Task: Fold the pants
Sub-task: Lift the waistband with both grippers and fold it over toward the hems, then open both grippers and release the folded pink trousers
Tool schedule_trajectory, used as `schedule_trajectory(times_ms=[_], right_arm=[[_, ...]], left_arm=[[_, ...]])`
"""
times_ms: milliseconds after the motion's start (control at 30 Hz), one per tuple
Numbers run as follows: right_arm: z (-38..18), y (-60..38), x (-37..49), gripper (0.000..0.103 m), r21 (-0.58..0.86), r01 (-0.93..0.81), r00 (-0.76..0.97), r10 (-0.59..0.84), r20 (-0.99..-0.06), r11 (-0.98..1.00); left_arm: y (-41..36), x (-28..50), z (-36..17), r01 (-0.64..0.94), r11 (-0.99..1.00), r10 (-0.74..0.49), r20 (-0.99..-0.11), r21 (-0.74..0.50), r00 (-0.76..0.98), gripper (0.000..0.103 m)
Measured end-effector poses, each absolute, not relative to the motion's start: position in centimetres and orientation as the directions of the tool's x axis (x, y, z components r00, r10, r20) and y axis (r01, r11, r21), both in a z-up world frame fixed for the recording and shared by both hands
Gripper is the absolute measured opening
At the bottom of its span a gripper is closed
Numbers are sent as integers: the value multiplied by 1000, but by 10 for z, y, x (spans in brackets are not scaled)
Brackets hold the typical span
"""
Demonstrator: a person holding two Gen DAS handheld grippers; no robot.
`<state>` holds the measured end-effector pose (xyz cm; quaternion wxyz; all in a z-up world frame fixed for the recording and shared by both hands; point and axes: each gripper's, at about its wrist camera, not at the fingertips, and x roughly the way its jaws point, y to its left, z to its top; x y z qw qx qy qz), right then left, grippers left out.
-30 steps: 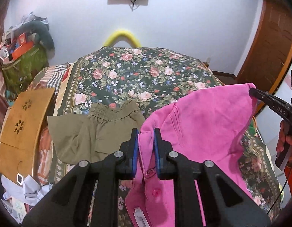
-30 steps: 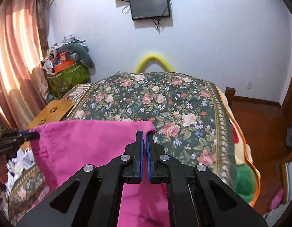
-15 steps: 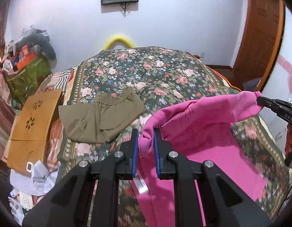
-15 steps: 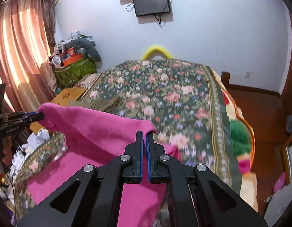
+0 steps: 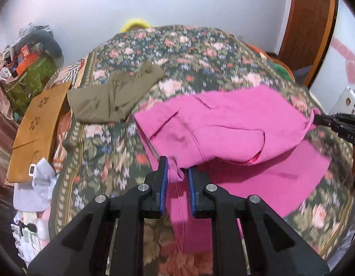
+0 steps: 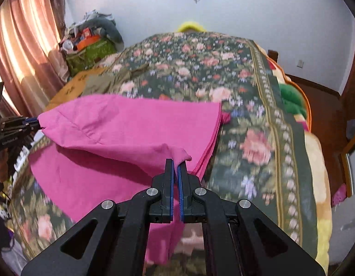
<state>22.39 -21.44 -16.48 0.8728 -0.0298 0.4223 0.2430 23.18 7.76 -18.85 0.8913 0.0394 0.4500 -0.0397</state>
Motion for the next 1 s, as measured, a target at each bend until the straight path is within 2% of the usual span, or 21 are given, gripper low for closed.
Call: schedule_trajectory(times_ms=[133,300,467,567,633,667,733,833,900,1000], right_arm=[[-176,-220,212,4,158,-440,510,390,-767,884],[-182,-230,201,5,169,-413,500,378,-780,895],[-179,-241,189,5,155,-395,510,357,-783,905],[-170,-244,182,7,135,-397,532,348,-772,908],[-162,-245,179,17,127,-400,549,349,-759,907],[-157,-243,177,21,121,-406,560,351,-750,906],[-149,-238,173,42,107,-425,572,358,-738,899],[-141,-222,169,57,76,-476,578,377,-724,876],[-139,-206,168,64,70,-523,556,402,-728,850],[-143,-183,169,64,60,-588,515,431,-741,806]], left_arm=[[77,219,-201,99,993,-7,-820,61,573,18],[85,209,-205,63,997,-8,-827,33,563,18],[99,201,-199,18,1000,-6,-830,5,557,27],[101,196,-186,-1,999,28,-811,34,584,40],[99,192,-176,-2,998,47,-793,58,607,52],[98,191,-171,3,998,51,-783,67,620,55],[91,190,-160,23,996,49,-764,84,643,66],[75,195,-153,71,992,32,-765,102,643,83],[62,199,-153,105,987,25,-773,118,634,87],[43,206,-162,159,976,20,-794,146,607,87]])
